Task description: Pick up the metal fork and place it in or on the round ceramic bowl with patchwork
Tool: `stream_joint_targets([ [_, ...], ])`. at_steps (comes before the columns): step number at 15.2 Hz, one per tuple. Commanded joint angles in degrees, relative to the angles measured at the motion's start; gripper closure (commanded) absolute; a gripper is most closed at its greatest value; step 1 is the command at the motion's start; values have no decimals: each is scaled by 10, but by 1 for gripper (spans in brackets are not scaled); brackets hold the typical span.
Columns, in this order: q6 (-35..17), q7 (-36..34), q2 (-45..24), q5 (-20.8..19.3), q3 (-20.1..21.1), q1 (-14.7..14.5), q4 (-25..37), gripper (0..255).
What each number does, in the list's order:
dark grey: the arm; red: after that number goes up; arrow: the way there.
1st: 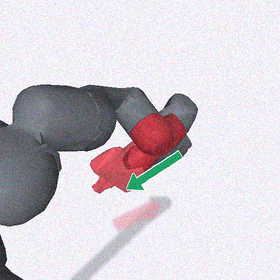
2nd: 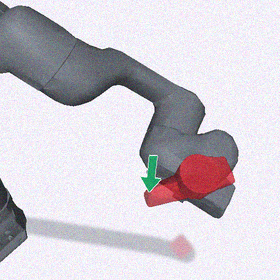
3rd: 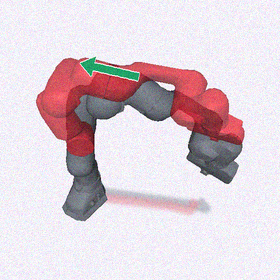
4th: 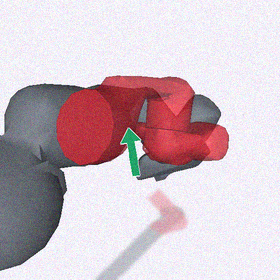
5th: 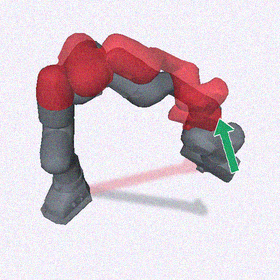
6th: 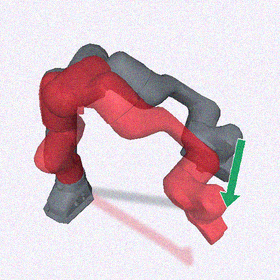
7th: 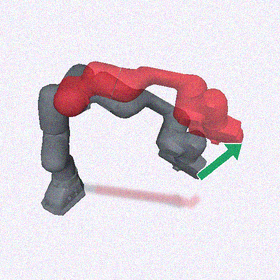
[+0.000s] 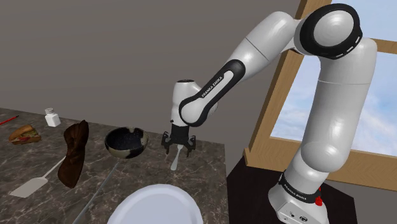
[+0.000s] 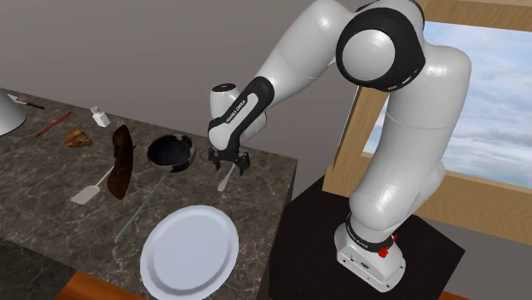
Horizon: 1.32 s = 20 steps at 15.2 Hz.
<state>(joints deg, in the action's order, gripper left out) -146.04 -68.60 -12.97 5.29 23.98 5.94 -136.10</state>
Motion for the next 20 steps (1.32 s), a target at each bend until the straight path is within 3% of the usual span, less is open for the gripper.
stream_joint_targets([
  [1,-2,-1,-1,-1,0,0,0,0],
  [5,-1,-1,-1,-1,0,0,0,0],
  [6,-1,-1,-1,-1,0,0,0,255],
  [15,-2,-1,-1,-1,0,0,0,255],
  [20,36,8,35,17,7,6,3,255],
])
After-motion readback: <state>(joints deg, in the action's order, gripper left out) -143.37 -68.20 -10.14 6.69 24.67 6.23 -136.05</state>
